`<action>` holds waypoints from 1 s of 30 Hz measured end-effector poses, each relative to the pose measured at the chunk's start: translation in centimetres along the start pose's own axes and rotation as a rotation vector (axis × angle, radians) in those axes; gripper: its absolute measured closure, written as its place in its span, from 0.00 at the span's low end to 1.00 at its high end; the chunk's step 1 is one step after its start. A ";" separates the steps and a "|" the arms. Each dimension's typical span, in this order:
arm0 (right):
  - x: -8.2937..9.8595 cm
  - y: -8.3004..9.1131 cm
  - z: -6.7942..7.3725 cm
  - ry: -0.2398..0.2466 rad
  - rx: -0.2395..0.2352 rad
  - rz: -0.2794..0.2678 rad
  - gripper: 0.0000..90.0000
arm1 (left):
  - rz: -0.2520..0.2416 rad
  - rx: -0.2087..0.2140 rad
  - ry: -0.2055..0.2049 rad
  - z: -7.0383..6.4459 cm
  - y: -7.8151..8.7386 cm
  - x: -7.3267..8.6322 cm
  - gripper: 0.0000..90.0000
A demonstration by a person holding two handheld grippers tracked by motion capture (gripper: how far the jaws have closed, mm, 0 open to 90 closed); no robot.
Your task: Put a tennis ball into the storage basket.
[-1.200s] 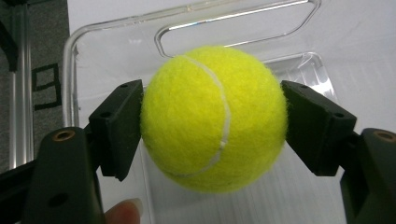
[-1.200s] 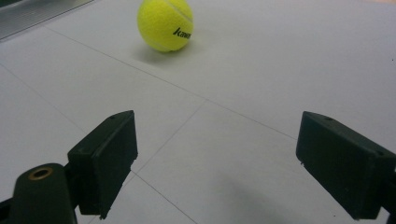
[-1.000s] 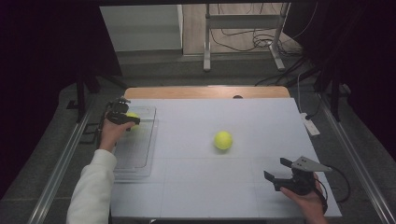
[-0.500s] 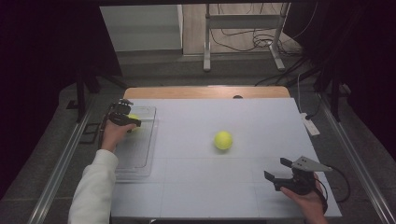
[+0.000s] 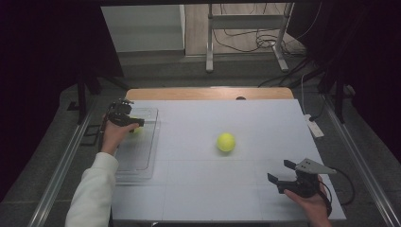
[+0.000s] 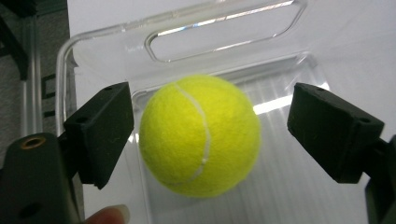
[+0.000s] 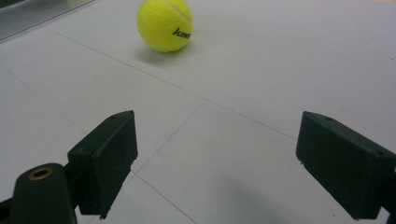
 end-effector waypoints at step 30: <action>-0.1 0.0 0.0 -0.004 0.000 -0.002 0.15 | -0.279 0.187 0.027 -2.0 6.8 -0.7 0.17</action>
Point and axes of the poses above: each handheld gripper's, and its own axes: y roughly backward along the jaws, x roughly out of its underside, z roughly to its left, the point moved 7 cm from there along -y, roughly forward along the jaws, and after that the axes turned 14 degrees about -z, right-handed, at the moved point
